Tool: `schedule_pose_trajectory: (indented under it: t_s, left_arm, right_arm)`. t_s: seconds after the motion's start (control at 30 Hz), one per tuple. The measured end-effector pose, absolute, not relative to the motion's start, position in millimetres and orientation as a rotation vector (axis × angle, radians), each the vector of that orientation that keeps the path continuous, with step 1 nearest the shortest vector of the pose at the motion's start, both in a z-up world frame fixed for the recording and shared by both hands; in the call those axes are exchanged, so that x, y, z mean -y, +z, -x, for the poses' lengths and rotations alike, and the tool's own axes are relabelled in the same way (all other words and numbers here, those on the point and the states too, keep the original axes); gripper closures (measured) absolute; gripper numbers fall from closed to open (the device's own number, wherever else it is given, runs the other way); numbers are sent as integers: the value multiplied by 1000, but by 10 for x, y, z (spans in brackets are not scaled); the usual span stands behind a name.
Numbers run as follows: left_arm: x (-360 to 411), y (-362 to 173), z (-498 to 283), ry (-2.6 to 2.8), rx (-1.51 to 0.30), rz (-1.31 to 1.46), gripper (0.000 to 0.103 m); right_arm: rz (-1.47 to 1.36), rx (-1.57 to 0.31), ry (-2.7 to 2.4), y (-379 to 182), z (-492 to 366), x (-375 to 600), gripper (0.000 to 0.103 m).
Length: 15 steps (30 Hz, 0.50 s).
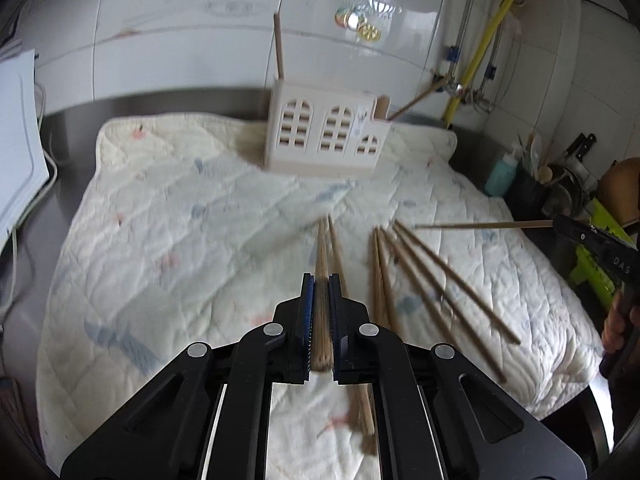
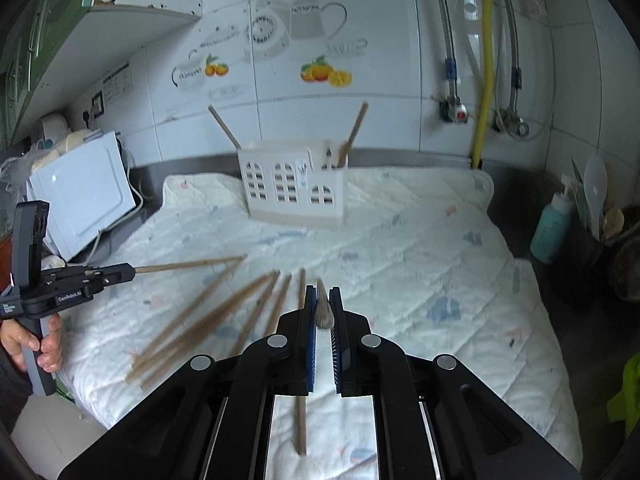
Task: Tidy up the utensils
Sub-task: 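Lift the left gripper's chopstick up to the holder while the right gripper carries its own there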
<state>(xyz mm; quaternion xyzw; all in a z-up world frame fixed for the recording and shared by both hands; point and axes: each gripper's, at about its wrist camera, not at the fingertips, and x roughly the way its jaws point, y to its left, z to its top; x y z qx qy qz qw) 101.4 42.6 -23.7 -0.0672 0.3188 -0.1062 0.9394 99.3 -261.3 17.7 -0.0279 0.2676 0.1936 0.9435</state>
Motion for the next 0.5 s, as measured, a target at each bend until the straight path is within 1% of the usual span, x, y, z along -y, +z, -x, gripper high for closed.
schedule_pose_trajectory:
  t_s: [0.5]
  left_arm:
    - [-393, 267, -1354, -226, -564, 61, 98]
  right_arm:
    - [112, -479, 454, 994, -1592, 2403, 97]
